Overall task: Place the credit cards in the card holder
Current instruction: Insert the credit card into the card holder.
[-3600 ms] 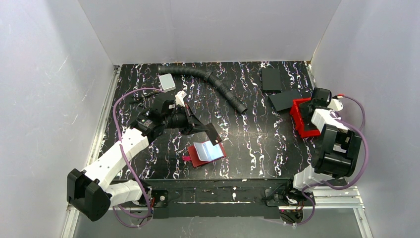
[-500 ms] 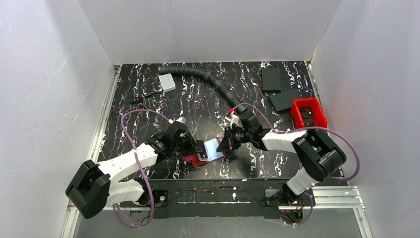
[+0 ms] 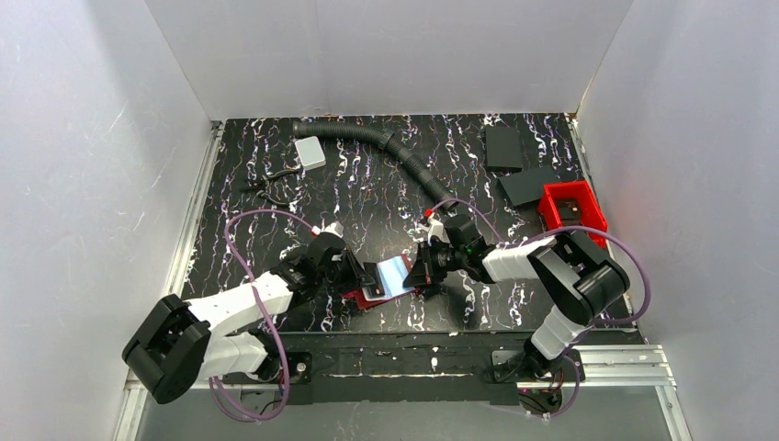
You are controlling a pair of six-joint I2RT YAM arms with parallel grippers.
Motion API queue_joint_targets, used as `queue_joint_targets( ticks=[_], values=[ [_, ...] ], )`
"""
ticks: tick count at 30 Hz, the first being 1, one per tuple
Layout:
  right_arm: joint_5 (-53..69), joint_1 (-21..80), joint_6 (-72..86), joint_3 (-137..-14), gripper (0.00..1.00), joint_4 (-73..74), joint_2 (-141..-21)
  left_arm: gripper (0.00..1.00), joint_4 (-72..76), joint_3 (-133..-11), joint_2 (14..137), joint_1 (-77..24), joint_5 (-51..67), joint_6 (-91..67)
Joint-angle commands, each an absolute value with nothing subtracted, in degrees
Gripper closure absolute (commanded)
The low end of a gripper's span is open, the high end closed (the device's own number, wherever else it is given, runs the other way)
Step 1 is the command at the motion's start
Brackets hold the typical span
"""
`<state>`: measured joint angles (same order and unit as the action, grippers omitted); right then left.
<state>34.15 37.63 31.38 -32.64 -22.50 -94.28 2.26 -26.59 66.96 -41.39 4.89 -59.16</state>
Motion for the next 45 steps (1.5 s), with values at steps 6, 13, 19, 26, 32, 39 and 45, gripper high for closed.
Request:
queue_joint_targets(
  ticks=[6, 13, 19, 26, 32, 39, 45],
  values=[
    [31.4, 37.7, 30.8, -30.5, 0.99, -26.0, -97.5, 1.00, 4.0, -25.6, 68.9, -41.6, 4.9, -59.6],
    [28.5, 37.8, 28.5, -33.7, 0.99, -17.0, -91.5, 1.00, 4.0, -25.1, 69.5, -41.5, 5.5, -61.3],
    [26.9, 37.8, 25.3, -37.3, 0.74, -9.9, -86.6, 1.00, 4.0, -24.5, 68.5, -41.5, 5.5, -62.2],
    [31.7, 37.9, 26.2, -38.3, 0.87, -17.0, -93.9, 1.00, 5.3, -24.2, 69.6, -41.6, 6.6, -63.2],
    [27.6, 37.8, 25.0, -36.5, 0.99, -16.7, -95.5, 1.00, 8.6, -22.3, 70.2, -41.5, 7.3, -64.1],
    [23.4, 37.7, 26.2, -33.3, 0.99, -16.9, -94.8, 1.00, 11.5, -21.2, 70.1, -40.7, 8.8, -63.7],
    [20.3, 37.5, 23.1, -35.0, 0.99, -10.4, -92.7, 1.00, 12.4, -19.9, 68.8, -39.6, 9.6, -63.2]
  ],
)
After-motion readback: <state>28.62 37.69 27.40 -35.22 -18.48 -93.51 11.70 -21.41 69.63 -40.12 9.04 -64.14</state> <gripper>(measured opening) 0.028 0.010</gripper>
